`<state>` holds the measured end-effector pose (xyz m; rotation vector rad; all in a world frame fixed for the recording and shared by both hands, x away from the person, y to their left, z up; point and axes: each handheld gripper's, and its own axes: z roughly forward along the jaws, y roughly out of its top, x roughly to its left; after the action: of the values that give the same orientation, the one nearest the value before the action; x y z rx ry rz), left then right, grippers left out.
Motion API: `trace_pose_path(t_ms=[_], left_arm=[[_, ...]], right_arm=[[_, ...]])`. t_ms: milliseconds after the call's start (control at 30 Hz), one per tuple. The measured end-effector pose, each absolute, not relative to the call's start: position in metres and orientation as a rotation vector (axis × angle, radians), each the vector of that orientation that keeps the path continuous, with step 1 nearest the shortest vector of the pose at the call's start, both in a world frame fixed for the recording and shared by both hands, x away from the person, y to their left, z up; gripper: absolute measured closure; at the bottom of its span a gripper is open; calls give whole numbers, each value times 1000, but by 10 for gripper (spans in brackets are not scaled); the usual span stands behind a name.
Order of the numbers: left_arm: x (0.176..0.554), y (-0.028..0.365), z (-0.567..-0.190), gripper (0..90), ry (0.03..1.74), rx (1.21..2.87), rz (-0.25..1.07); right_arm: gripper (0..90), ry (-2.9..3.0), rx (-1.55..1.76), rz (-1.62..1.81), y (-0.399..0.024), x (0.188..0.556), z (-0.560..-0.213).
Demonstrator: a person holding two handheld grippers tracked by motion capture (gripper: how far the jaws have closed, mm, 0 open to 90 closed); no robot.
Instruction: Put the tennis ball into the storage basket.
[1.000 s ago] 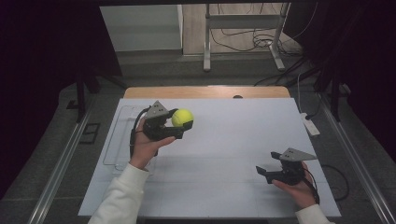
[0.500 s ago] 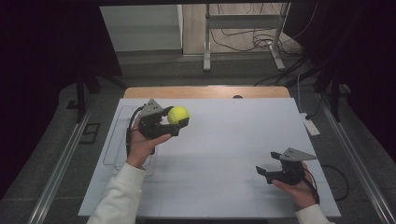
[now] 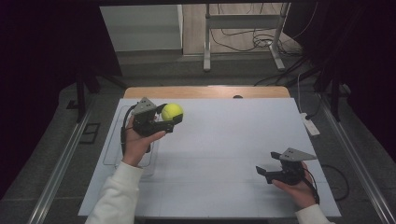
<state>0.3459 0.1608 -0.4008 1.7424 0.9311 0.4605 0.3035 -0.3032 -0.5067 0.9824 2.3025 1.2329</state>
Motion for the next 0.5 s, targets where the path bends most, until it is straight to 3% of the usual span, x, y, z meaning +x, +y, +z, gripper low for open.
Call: trace_pose_path(t_ms=[500], left_arm=[[350, 173, -402, 266, 976, 1721, 493]], right_arm=[[136, 2303, 983, 1233, -303, 303, -507]])
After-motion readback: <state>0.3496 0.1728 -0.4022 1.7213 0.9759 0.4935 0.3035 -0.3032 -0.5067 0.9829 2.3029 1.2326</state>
